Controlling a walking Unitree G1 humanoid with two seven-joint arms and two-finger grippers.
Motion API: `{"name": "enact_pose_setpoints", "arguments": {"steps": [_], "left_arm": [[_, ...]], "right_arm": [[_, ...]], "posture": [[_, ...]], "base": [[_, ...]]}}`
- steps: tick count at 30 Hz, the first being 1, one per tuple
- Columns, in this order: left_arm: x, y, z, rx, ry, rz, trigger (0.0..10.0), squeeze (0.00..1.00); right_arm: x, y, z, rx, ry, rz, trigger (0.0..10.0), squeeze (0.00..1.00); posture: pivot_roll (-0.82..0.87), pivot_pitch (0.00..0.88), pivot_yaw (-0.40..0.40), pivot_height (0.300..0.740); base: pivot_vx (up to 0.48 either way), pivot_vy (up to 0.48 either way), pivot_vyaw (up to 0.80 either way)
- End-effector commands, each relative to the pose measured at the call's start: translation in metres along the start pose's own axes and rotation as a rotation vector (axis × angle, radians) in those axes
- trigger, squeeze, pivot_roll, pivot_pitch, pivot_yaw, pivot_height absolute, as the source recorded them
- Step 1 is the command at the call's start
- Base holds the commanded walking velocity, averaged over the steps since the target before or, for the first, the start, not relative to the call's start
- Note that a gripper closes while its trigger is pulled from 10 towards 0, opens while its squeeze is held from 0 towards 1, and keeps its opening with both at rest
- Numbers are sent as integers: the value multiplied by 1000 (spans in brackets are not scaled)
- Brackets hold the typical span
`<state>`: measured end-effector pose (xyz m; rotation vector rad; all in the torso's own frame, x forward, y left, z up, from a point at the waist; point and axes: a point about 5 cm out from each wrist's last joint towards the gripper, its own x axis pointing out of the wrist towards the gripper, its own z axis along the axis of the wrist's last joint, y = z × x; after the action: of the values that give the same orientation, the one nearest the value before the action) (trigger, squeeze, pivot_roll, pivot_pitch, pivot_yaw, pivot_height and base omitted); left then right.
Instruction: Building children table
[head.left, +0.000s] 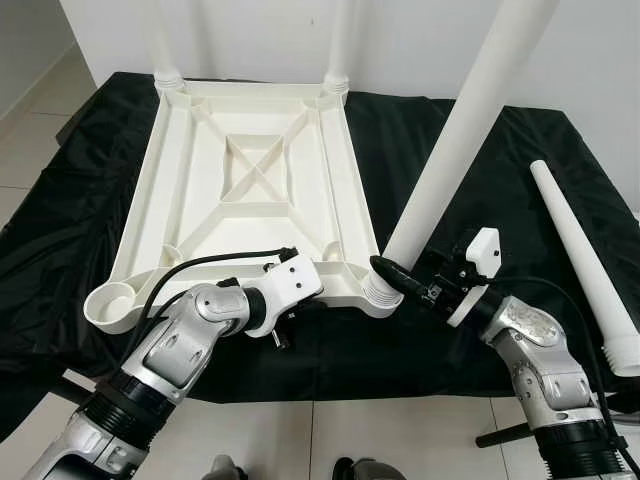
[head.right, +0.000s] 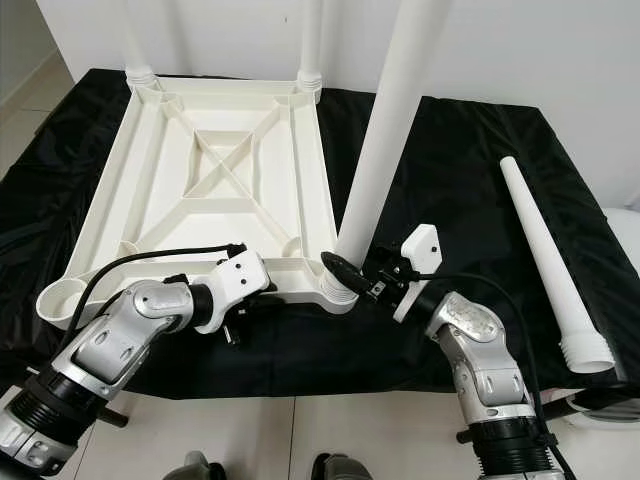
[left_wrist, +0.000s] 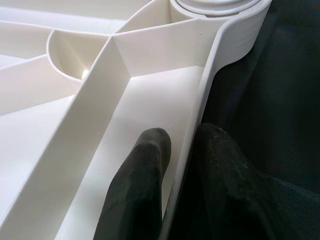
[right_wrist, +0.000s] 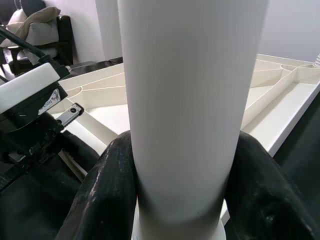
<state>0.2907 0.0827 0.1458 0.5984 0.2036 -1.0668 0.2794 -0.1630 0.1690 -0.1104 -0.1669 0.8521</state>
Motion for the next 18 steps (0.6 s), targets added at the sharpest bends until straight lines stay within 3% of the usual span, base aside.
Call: {"name": "enact_pose_setpoints", "arguments": {"steps": [1, 18], "left_arm": [[-4, 0, 6, 41, -11, -3, 10000, 0], [-5, 1, 8, 40, -12, -2, 10000, 0]], "right_arm": [[-12, -5, -30, 70, 136, -98, 10000, 0], [-9, 3, -27, 72, 92, -133, 10000, 0]], "posture": [[-48, 130, -25, 740], [-50, 135, -22, 740]], "base": [[0, 0, 0], [0, 0, 0]]}}
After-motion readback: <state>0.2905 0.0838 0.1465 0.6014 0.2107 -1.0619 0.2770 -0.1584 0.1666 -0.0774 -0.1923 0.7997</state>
